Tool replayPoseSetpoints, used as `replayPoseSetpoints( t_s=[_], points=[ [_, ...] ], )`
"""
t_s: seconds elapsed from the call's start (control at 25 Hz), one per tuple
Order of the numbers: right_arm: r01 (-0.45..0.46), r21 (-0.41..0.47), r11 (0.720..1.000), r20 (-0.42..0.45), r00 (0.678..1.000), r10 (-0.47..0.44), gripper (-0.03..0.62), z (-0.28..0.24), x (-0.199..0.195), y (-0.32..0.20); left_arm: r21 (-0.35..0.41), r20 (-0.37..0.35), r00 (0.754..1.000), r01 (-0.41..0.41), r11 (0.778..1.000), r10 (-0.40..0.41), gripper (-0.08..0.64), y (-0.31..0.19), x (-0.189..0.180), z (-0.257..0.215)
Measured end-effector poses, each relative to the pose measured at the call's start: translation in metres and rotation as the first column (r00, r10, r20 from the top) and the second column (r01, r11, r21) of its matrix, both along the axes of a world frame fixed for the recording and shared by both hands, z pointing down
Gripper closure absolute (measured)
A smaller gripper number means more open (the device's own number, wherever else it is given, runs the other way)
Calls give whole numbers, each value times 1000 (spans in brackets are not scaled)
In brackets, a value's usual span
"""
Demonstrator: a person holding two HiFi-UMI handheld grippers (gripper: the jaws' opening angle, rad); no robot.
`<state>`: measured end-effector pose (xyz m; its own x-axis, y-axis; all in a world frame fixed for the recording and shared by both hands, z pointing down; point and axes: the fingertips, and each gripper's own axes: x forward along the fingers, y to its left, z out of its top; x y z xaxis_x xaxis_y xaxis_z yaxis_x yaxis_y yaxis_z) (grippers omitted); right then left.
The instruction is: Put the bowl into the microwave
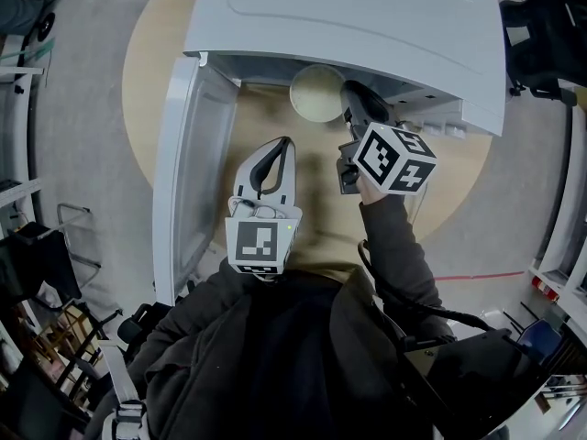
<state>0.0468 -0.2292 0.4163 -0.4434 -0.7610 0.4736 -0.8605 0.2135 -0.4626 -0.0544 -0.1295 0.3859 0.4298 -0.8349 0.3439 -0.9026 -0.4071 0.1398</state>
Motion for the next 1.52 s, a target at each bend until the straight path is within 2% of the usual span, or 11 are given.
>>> replayPoseSetpoints(
  t_s=[1.04, 1.52],
  points=[
    [-144, 35, 989, 24, 989, 143, 572, -3, 9, -66, -41, -19, 1000, 5, 999, -6, 551, -13, -8, 13],
    [-221, 113, 969, 29, 975, 219, 569, -6, 13, -76, -43, -25, 1000, 6, 999, -7, 551, -12, -7, 13]
  ],
)
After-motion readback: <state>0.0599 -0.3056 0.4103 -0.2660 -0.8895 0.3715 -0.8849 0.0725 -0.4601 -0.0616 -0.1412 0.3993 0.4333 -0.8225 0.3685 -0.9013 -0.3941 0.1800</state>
